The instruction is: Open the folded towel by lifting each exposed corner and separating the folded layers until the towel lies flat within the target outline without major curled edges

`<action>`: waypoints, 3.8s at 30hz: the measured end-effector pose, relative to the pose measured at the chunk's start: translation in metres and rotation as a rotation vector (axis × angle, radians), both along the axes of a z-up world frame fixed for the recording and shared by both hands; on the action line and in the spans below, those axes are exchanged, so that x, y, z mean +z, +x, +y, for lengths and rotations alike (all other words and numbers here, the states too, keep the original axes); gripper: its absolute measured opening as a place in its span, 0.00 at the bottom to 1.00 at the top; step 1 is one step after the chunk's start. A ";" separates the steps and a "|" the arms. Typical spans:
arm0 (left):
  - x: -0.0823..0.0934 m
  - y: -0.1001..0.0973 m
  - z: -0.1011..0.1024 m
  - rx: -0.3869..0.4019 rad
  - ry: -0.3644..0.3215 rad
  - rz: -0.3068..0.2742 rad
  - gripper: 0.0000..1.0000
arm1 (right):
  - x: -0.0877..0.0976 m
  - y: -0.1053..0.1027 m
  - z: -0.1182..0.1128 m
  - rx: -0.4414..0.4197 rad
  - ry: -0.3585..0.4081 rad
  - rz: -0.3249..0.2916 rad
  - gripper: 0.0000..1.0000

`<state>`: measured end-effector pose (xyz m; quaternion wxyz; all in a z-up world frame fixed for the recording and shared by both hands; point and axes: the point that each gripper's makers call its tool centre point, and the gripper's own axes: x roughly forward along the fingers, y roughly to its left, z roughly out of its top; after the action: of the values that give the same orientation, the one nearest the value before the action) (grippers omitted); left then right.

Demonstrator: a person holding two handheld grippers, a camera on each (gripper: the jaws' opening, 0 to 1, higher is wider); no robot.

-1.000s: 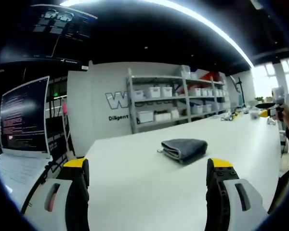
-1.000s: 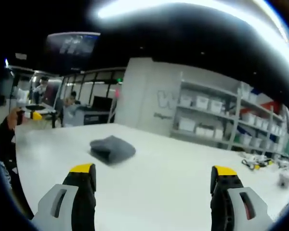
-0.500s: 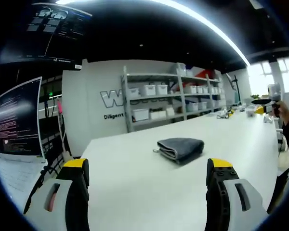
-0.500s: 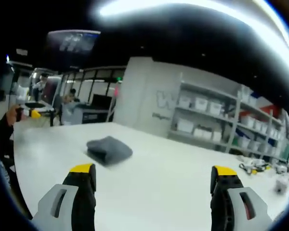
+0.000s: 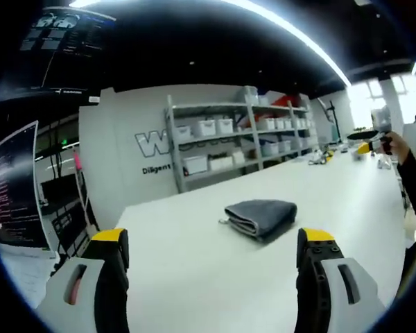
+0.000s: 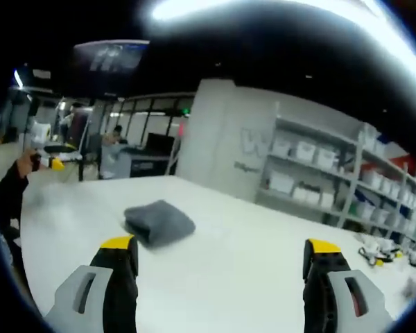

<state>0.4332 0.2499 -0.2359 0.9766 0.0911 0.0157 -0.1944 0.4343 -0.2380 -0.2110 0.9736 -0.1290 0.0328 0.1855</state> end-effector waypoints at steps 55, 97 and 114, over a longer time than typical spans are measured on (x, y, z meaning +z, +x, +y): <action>-0.020 0.100 -0.054 -0.080 0.027 0.083 1.00 | -0.041 0.097 0.059 0.098 -0.046 0.117 1.00; -0.104 0.120 -0.116 -0.137 0.052 0.161 0.99 | -0.133 0.118 0.155 0.214 -0.053 0.161 1.00; -0.134 0.136 -0.146 -0.144 0.083 0.196 0.89 | -0.156 0.147 0.167 0.170 -0.010 0.161 0.76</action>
<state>0.5691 0.1040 -0.3699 0.9492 0.1128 0.1125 -0.2713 0.5816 -0.0706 -0.3665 0.9479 -0.1208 0.1006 0.2771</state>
